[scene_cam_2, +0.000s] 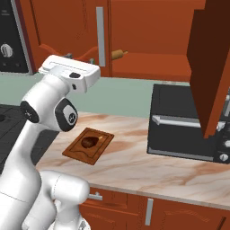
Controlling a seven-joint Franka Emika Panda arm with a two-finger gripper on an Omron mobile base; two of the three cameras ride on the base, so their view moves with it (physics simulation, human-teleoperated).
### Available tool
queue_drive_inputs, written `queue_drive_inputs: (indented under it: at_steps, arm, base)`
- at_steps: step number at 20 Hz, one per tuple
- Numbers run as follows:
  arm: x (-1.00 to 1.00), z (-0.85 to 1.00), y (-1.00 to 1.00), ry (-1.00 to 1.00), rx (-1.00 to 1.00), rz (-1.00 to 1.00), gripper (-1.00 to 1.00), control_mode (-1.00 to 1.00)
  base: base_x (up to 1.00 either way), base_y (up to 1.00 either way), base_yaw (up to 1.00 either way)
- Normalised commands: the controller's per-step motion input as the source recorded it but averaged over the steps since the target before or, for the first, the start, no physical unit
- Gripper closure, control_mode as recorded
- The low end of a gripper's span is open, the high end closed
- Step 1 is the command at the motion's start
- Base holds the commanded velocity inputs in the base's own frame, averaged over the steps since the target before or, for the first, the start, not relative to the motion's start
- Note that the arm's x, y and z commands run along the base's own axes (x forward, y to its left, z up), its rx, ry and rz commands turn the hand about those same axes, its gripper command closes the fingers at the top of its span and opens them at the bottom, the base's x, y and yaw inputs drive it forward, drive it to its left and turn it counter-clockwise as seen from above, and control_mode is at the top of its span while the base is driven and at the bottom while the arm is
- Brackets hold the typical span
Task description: Open the cabinet, retrieve the rolling pin, and place it next to the meat on the cutting board to prepare for tenderizing.
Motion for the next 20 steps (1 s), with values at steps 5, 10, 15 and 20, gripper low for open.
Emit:
queue_drive_inputs:
  at_steps: [5,10,15,20]
  arm:
    - [0.28,0.0,0.0,-0.01,0.0,0.07,-1.0,-1.0]
    - [0.31,0.0,-0.04,0.0,0.0,0.03,-1.0,-1.0]
    - [0.28,0.0,-0.12,0.0,-0.02,0.0,-1.0,-1.0]
    - [0.25,0.0,-0.09,0.0,-0.02,0.0,-1.0,-1.0]
  base:
    - [0.0,0.0,0.0]
    - [0.0,0.0,0.0]
    - [0.0,0.0,0.0]
    - [0.0,0.0,0.0]
